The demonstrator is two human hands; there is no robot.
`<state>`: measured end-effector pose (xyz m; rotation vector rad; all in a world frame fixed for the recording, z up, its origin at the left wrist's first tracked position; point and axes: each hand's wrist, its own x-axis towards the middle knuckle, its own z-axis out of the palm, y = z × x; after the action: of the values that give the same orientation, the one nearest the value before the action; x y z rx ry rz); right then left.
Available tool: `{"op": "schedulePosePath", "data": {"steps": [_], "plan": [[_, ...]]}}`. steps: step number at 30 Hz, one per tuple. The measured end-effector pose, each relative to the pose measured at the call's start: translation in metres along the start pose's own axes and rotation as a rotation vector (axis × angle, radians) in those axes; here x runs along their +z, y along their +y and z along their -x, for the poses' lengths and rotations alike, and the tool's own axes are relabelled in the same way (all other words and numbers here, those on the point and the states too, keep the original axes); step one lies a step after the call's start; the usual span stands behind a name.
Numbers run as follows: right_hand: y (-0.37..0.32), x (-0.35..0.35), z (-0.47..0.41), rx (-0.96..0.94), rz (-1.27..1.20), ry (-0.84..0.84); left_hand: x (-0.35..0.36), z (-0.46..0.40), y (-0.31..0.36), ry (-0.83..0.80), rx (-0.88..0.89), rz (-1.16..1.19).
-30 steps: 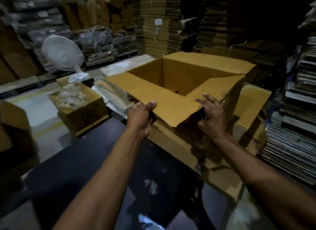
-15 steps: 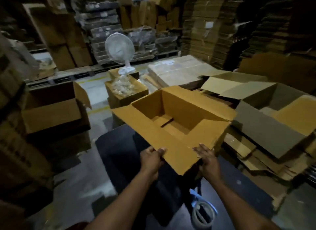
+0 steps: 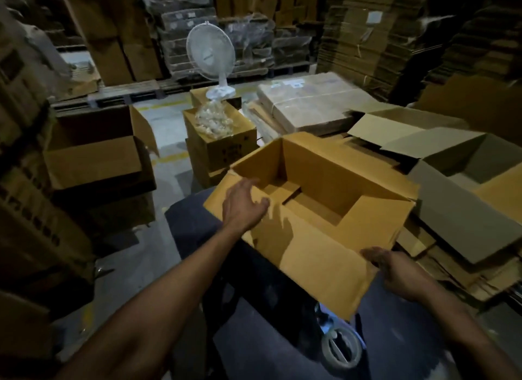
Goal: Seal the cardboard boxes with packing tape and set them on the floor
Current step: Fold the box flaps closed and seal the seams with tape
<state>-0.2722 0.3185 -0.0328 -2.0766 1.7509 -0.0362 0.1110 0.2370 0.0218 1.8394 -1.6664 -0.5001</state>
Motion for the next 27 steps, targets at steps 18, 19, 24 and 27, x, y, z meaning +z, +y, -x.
{"op": "schedulePosePath", "data": {"steps": [18,19,24,27], "plan": [[-0.204,0.003,-0.151,0.223,-0.237,0.145,0.024,-0.127,-0.075,-0.644,0.637,-0.109],[-0.214,0.009,-0.157,0.201,-0.253,0.196,0.015,-0.134,-0.09,-0.496,0.599,-0.008],[-0.296,0.043,-0.199,0.072,-0.271,0.273,-0.037,-0.167,-0.177,0.031,-0.006,0.369],[-0.339,0.057,-0.233,-0.099,-0.132,0.272,-0.028,-0.205,-0.236,-0.246,-0.328,0.372]]}}
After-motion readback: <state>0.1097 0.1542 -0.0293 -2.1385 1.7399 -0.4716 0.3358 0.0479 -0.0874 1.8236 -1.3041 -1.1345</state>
